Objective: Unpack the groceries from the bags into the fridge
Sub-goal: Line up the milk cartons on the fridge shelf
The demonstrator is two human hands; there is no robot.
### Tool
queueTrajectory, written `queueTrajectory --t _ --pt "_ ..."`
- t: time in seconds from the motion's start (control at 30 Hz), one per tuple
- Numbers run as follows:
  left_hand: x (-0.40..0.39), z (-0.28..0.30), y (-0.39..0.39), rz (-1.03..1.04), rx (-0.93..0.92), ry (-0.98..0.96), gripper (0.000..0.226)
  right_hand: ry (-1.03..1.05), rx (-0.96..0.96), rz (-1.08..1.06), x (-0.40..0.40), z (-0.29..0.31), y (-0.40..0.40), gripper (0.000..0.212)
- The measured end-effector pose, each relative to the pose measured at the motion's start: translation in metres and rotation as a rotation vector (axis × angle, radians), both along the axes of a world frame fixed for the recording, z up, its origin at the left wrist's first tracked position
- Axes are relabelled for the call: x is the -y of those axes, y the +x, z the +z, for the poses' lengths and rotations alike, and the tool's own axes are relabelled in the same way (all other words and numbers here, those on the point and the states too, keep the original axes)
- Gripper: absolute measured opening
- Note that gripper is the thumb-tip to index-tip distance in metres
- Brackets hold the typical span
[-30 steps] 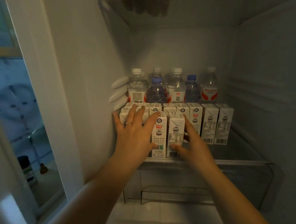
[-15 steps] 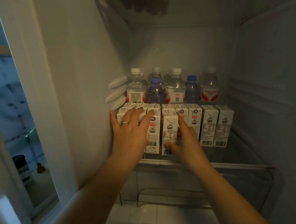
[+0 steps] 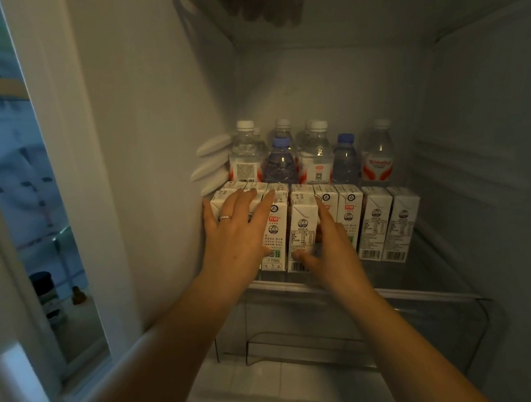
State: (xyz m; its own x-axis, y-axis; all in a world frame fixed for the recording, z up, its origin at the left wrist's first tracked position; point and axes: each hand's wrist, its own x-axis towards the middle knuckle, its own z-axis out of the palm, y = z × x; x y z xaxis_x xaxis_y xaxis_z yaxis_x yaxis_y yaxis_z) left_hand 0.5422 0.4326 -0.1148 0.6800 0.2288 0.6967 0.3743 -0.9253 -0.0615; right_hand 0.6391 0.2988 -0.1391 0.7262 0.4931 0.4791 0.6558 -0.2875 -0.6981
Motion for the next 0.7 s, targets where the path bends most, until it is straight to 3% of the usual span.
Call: queueTrajectory --t 0.13,0.23,0.5,0.7 --pt "0.008 -0.004 -0.011 -0.038 0.004 -0.019 0.105 0.02 0.011 0.053 0.014 0.005 -0.012 0.083" --pt "0.019 -0.013 -0.027 -0.141 0.014 -0.084 0.097 0.002 0.015 0.029 0.035 0.005 -0.028 0.082" --pt "0.046 -0.064 -0.085 -0.412 -0.026 -0.151 0.084 -0.192 0.212 -0.255 0.087 -0.015 -0.098 0.075" --pt "0.066 -0.105 -0.151 -0.55 -0.159 -0.125 0.082 -0.358 0.146 -0.394 0.124 -0.053 -0.188 0.078"
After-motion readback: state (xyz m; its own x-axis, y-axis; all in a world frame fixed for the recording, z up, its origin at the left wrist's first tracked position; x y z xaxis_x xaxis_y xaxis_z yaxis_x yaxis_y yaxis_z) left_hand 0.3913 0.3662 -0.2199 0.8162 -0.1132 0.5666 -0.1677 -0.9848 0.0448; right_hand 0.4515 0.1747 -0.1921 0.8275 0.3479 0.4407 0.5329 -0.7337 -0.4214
